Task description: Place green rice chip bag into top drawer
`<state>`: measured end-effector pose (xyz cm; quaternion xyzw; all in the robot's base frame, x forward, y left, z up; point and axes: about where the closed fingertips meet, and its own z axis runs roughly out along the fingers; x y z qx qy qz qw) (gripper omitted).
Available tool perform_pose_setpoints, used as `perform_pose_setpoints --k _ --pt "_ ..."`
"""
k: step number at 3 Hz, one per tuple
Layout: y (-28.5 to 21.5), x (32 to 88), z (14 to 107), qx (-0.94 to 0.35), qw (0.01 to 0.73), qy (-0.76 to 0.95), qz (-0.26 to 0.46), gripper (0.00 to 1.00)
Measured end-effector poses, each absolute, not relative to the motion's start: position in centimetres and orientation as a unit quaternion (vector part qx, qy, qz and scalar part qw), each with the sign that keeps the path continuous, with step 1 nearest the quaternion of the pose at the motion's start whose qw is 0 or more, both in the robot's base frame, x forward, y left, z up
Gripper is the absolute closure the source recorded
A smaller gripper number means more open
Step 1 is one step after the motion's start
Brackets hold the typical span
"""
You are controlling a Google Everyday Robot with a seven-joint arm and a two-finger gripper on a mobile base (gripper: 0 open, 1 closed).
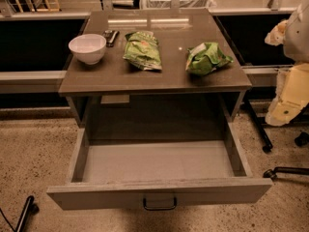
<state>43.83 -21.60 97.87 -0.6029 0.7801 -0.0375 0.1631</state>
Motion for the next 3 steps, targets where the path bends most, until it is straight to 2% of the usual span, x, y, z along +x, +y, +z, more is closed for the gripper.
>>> perform_pose_setpoints --k 1,2,3 --pt "-21.6 43.8 97.9 -0.603 0.163 0.78 -0.038 0.0" --pt "-21.3 46.1 98.2 -0.604 0.2 0.769 -0.055 0.0" --pt "-19.8 50.9 96.5 -0.61 0.245 0.751 -0.066 0.0"
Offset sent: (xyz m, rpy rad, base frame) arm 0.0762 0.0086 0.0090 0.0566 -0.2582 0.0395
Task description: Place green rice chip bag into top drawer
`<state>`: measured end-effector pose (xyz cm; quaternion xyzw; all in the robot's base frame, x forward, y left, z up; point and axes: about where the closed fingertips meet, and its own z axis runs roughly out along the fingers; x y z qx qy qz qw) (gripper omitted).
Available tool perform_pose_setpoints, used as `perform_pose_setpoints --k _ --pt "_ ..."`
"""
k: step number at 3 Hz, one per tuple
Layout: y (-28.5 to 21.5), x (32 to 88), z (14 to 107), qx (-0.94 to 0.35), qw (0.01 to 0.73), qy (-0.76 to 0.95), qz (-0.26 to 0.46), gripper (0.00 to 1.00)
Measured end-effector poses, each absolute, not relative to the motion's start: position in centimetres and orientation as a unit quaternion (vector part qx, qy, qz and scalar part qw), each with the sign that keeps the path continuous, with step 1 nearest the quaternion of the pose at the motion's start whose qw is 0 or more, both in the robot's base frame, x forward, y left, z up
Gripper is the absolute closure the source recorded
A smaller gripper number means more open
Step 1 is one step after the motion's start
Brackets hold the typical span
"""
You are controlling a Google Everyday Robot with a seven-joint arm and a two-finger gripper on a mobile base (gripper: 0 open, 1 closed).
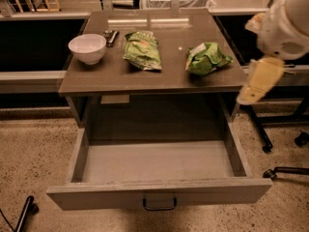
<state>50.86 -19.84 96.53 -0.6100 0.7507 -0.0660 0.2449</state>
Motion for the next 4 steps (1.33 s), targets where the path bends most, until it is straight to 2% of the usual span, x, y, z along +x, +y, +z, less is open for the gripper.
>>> perform_pose_setpoints --k 2,3,4 --pt "-13.3 61.7 92.6 -0.638 0.33 0.688 -0.103 0.0" --pt "-11.9 64.7 91.5 -0.638 0.348 0.676 -0.124 0.0" --pt "-12.1 66.5 89.2 -0.627 0.348 0.686 -0.127 0.18"
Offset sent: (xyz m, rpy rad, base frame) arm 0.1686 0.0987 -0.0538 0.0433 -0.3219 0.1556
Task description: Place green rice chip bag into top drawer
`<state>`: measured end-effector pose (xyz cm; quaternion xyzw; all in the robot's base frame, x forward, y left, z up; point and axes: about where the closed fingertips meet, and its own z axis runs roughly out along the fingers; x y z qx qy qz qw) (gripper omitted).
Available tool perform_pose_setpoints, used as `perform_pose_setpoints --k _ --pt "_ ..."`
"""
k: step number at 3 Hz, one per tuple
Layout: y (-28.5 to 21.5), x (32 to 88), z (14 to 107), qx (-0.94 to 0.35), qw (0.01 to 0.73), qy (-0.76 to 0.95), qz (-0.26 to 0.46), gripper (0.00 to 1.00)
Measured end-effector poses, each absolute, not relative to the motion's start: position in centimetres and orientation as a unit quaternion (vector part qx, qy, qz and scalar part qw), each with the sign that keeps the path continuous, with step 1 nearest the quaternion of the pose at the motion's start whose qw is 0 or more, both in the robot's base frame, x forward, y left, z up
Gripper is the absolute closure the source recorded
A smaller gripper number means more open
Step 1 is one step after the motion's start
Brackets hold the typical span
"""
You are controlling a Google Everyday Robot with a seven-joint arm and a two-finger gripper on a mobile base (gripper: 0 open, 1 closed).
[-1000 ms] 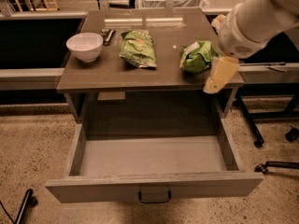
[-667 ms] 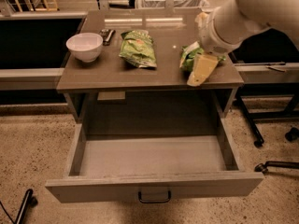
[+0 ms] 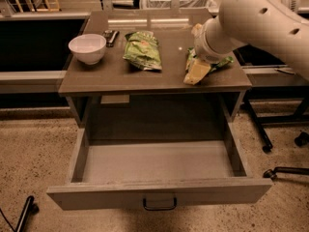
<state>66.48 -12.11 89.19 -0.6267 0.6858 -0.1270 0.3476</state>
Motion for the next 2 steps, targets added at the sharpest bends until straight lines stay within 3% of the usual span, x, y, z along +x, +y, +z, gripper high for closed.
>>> perform_pose_setpoints --k 2 --pt "-13.76 67.09 88.11 -0.595 0.37 0.702 -0.127 0.65"
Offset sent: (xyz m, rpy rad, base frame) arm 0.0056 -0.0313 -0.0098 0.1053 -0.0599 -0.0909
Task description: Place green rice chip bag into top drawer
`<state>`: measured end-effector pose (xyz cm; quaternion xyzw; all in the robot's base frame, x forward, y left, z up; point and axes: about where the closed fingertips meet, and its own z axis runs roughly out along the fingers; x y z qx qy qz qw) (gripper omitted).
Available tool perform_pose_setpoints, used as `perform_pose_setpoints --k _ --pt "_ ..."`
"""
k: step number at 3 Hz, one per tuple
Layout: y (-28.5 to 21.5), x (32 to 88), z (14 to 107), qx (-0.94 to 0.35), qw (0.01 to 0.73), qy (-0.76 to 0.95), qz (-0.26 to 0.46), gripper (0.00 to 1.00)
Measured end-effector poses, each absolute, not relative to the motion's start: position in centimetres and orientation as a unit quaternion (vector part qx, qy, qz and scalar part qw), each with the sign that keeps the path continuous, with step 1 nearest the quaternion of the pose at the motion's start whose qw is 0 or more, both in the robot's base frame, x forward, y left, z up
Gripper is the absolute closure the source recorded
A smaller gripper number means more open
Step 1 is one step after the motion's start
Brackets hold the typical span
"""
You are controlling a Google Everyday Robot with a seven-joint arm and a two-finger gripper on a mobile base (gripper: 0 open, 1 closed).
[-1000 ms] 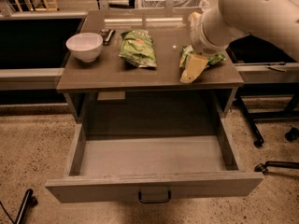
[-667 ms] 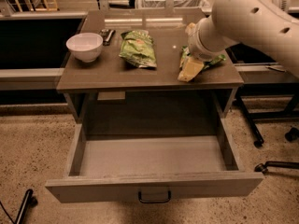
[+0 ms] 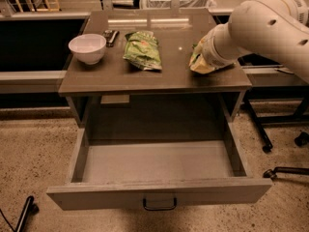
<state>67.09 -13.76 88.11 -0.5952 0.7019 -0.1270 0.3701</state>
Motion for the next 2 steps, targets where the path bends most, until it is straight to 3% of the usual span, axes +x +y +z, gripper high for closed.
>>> perform_pose_setpoints --k 1,2 --pt "-14.2 66.4 89.6 -0.59 0.396 0.692 -0.13 0.88" --pt "-14.1 65.2 92.0 -0.593 0.424 0.671 -0.136 1.0"
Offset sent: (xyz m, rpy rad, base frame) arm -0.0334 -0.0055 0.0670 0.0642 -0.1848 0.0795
